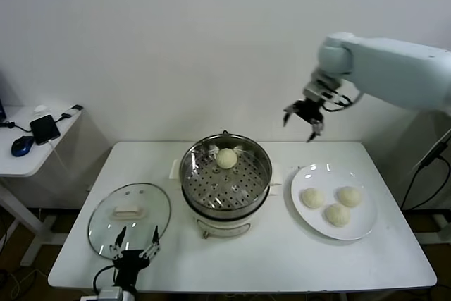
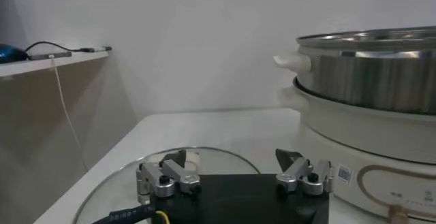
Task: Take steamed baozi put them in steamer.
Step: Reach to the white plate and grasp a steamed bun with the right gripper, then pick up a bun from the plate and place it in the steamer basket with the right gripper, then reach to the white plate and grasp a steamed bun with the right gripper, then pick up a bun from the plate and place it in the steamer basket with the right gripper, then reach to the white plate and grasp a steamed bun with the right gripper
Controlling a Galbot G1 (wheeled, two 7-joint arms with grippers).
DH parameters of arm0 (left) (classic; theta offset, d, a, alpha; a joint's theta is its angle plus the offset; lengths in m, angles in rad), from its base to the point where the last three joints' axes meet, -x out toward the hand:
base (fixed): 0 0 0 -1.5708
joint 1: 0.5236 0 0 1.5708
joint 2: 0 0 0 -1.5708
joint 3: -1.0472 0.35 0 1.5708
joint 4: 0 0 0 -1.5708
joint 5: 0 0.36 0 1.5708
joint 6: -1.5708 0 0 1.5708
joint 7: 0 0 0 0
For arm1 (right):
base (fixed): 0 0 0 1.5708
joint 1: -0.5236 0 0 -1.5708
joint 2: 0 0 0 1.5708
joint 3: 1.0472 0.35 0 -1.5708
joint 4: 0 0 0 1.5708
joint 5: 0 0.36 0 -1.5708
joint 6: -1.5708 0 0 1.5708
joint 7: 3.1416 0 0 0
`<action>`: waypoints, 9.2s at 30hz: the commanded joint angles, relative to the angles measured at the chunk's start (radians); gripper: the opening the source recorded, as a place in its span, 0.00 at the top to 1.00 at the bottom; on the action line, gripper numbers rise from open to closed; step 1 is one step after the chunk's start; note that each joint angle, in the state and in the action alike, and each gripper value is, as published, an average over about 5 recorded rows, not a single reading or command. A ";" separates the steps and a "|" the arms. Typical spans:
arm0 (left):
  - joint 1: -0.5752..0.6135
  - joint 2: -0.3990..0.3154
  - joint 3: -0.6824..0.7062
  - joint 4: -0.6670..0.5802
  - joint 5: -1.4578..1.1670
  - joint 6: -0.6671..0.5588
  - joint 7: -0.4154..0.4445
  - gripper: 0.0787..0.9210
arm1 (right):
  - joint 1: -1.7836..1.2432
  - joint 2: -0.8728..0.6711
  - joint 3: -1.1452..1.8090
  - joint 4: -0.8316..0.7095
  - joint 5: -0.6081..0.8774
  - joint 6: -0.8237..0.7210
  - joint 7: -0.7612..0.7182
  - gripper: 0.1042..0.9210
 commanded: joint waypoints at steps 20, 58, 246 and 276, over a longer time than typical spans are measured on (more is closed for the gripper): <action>0.011 -0.005 -0.017 0.011 0.003 -0.001 0.004 0.12 | -0.544 -0.013 0.278 -0.133 -0.064 -0.453 0.213 0.12; 0.031 -0.009 0.012 -0.051 0.017 0.007 0.002 0.12 | 0.249 0.114 -0.041 0.048 0.389 -0.398 -0.018 0.33; 0.050 -0.031 0.027 -0.096 0.052 0.001 0.003 0.12 | 0.011 0.129 0.254 0.245 -0.277 0.267 0.091 0.12; 0.047 -0.054 0.015 -0.083 0.058 0.000 0.004 0.12 | -0.667 -0.212 0.582 -0.356 -0.321 -0.158 -0.065 0.12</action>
